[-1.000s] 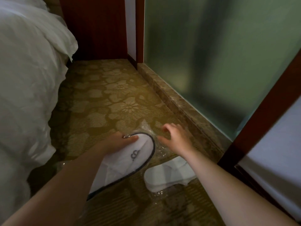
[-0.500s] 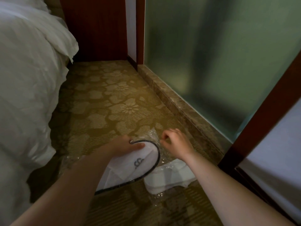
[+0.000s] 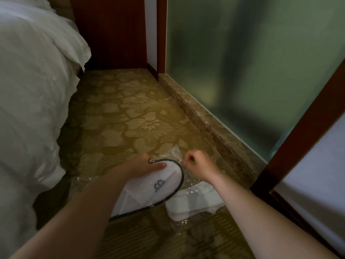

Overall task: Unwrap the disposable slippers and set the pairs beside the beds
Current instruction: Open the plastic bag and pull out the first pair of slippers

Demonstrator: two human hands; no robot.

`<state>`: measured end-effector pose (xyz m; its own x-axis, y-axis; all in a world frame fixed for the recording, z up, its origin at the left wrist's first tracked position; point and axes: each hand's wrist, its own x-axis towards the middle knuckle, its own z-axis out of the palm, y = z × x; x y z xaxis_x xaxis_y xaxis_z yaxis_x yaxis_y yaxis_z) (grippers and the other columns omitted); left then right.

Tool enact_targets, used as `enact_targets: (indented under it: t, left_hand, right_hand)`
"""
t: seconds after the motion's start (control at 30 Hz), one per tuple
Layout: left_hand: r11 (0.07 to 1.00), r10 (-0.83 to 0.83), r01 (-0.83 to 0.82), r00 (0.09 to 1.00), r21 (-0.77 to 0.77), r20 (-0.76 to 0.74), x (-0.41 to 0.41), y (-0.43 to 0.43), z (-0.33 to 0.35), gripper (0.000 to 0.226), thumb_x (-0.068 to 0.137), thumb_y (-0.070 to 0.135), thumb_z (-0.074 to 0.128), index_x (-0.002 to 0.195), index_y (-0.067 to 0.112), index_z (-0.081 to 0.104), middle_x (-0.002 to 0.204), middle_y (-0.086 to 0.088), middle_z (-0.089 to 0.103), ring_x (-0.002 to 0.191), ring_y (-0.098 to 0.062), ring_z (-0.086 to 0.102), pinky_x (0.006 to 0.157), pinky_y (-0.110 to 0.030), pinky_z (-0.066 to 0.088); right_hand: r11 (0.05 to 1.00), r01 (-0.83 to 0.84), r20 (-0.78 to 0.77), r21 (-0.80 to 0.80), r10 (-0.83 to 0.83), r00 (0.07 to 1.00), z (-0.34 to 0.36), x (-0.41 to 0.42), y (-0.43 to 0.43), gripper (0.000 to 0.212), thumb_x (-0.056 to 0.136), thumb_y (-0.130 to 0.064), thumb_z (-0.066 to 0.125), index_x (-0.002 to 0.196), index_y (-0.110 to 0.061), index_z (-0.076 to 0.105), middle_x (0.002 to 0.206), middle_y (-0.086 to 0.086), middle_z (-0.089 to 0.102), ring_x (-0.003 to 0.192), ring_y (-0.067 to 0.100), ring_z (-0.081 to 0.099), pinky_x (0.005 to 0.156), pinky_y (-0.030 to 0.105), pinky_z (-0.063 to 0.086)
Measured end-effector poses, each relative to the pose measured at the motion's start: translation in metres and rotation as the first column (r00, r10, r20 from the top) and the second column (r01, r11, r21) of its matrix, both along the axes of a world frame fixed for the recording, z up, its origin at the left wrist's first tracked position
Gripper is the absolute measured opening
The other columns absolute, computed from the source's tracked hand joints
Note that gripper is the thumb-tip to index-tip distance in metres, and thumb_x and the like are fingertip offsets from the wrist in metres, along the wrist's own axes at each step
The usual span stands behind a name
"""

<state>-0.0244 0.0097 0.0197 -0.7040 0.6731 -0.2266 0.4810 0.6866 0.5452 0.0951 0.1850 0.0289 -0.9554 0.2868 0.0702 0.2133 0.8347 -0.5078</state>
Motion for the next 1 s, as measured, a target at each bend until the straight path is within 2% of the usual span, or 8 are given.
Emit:
enact_targets:
  t: [0.13,0.3,0.4,0.5,0.67,0.83,0.93,1.0]
  left_hand:
    - [1.0,-0.011,0.011,1.0,-0.008,-0.01,-0.001,-0.001,-0.002,0.044,0.081,0.064,0.051,0.063,0.023,0.051,0.063,0.004,0.051,0.06,-0.011,0.05,0.055,-0.024,0.035]
    - [1.0,-0.003,0.003,1.0,-0.001,-0.031,-0.001,-0.001,-0.003,0.049,0.079,0.066,0.051,0.064,0.02,0.052,0.065,0.001,0.054,0.063,-0.015,0.053,0.058,-0.026,0.036]
    - [0.997,0.01,-0.01,1.0,0.075,-0.005,-0.002,-0.003,-0.001,0.044,0.081,0.064,0.05,0.074,0.022,0.063,0.07,0.0,0.063,0.069,-0.017,0.061,0.063,-0.029,0.045]
    - [0.983,0.045,-0.049,0.999,0.175,0.026,-0.003,-0.006,0.004,0.043,0.082,0.06,0.053,0.066,0.021,0.06,0.061,0.004,0.057,0.06,-0.015,0.057,0.057,-0.025,0.041]
    - [0.976,0.035,-0.052,0.996,0.21,0.083,-0.004,-0.006,0.009,0.052,0.077,0.062,0.058,0.074,0.011,0.067,0.061,0.0,0.057,0.056,-0.014,0.055,0.055,-0.026,0.039]
    - [0.964,0.048,-0.07,0.994,0.256,0.094,-0.003,-0.005,0.013,0.051,0.072,0.064,0.061,0.063,0.014,0.062,0.056,0.0,0.054,0.052,-0.014,0.051,0.052,-0.025,0.036]
    - [0.967,0.092,-0.109,0.992,0.232,0.083,-0.007,-0.011,0.012,0.049,0.074,0.062,0.061,0.073,0.015,0.07,0.063,0.0,0.065,0.058,-0.015,0.062,0.057,-0.026,0.045]
    - [0.969,0.101,-0.11,0.994,0.222,0.052,-0.008,-0.019,0.007,0.056,0.068,0.069,0.059,0.075,0.015,0.071,0.065,-0.004,0.069,0.063,-0.019,0.067,0.058,-0.029,0.049]
  right_hand:
    - [0.981,0.042,0.046,-0.187,-0.034,0.998,0.003,-0.003,0.0,0.013,0.084,-0.01,0.059,0.076,-0.019,0.062,0.076,-0.003,0.059,0.077,0.013,0.055,0.06,0.022,0.04]
    - [0.969,0.078,0.059,-0.235,-0.065,0.996,0.004,-0.003,0.002,0.032,0.087,-0.008,0.057,0.063,-0.03,0.052,0.077,-0.004,0.06,0.08,0.016,0.057,0.071,0.026,0.042]
    - [0.915,0.183,-0.017,-0.359,-0.203,0.979,0.019,-0.004,0.01,0.023,0.091,-0.009,0.053,0.073,-0.022,0.057,0.076,-0.005,0.057,0.075,0.015,0.054,0.066,0.026,0.041]
    - [0.824,0.303,-0.023,-0.478,-0.357,0.934,0.026,0.002,0.017,0.014,0.095,-0.014,0.049,0.09,-0.01,0.061,0.074,-0.003,0.055,0.068,0.012,0.051,0.056,0.02,0.038]
    - [0.781,0.42,0.047,-0.462,-0.451,0.891,0.016,0.002,0.02,0.015,0.094,-0.015,0.049,0.084,-0.01,0.059,0.08,0.005,0.058,0.077,0.02,0.052,0.067,0.024,0.037]
    - [0.756,0.524,0.072,-0.393,-0.542,0.837,0.016,-0.002,0.023,0.019,0.094,-0.01,0.045,0.085,-0.009,0.062,0.087,0.007,0.059,0.085,0.024,0.054,0.074,0.027,0.039]
    - [0.768,0.527,-0.025,-0.364,-0.574,0.818,0.015,0.0,0.027,0.018,0.091,-0.005,0.046,0.095,-0.011,0.063,0.094,0.007,0.063,0.093,0.028,0.06,0.077,0.029,0.044]
    - [0.828,0.436,-0.129,-0.352,-0.505,0.854,0.017,0.001,0.028,0.019,0.089,-0.003,0.048,0.09,-0.017,0.06,0.086,0.001,0.061,0.085,0.023,0.059,0.073,0.029,0.045]
